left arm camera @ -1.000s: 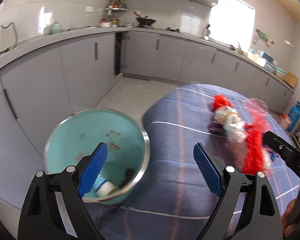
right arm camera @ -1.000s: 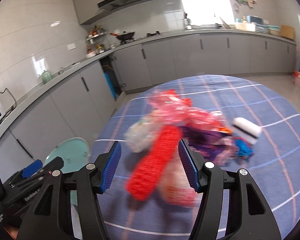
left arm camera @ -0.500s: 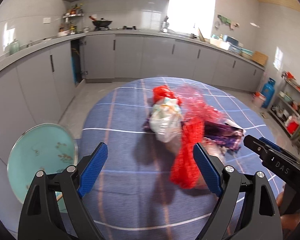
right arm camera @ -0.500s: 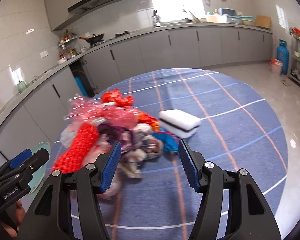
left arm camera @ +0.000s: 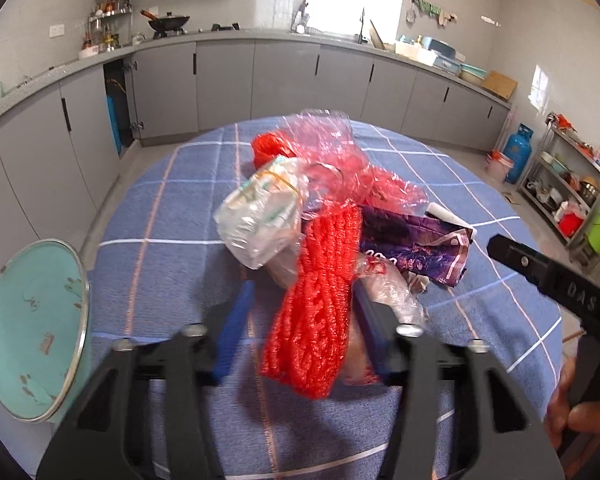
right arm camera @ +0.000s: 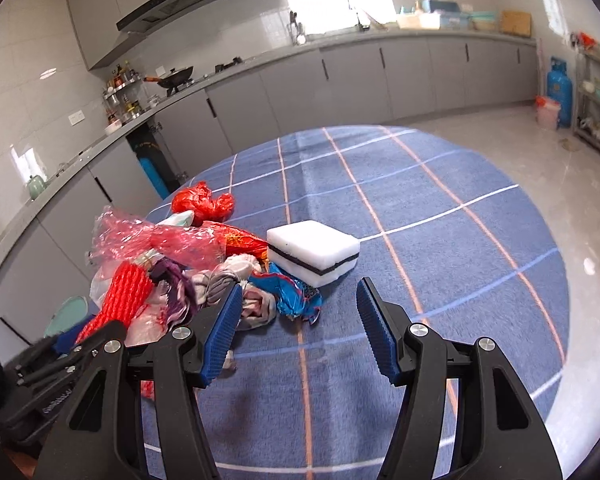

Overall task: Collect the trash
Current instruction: 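Reach to the pile and grasp the red mesh net with the left tool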

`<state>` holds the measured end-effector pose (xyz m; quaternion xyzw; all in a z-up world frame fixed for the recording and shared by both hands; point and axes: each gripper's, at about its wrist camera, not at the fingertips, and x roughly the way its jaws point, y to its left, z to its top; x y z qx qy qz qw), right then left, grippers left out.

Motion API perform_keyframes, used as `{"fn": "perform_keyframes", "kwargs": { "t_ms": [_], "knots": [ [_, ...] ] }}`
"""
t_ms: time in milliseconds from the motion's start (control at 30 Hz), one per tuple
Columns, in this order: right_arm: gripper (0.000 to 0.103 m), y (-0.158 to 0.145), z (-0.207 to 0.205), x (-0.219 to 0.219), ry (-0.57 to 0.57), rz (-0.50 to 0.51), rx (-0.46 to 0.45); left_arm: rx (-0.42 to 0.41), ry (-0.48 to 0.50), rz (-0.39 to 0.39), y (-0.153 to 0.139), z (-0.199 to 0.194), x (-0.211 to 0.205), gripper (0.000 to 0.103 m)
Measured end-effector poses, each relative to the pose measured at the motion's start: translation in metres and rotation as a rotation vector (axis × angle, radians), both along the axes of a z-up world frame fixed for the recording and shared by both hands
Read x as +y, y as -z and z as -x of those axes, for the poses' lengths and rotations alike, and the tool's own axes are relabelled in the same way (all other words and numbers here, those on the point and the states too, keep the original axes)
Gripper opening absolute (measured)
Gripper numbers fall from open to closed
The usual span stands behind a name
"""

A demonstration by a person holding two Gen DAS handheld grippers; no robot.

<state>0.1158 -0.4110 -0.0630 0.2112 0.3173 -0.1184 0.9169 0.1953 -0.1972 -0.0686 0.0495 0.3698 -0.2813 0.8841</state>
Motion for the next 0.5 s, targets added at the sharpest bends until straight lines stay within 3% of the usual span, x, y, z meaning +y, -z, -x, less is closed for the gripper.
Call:
{"fn": "perform_keyframes", "kwargs": {
  "t_ms": [133,500],
  "knots": [
    [0.065,0.003,-0.014,-0.021,-0.006,-0.021,0.029,0.000,0.009,0.007,0.002,0.002,0.001,0.024],
    [0.074,0.015,-0.050,-0.044,-0.047,-0.073,0.076,-0.064,0.045,0.044,-0.022,0.019,0.029,0.022]
  ]
}}
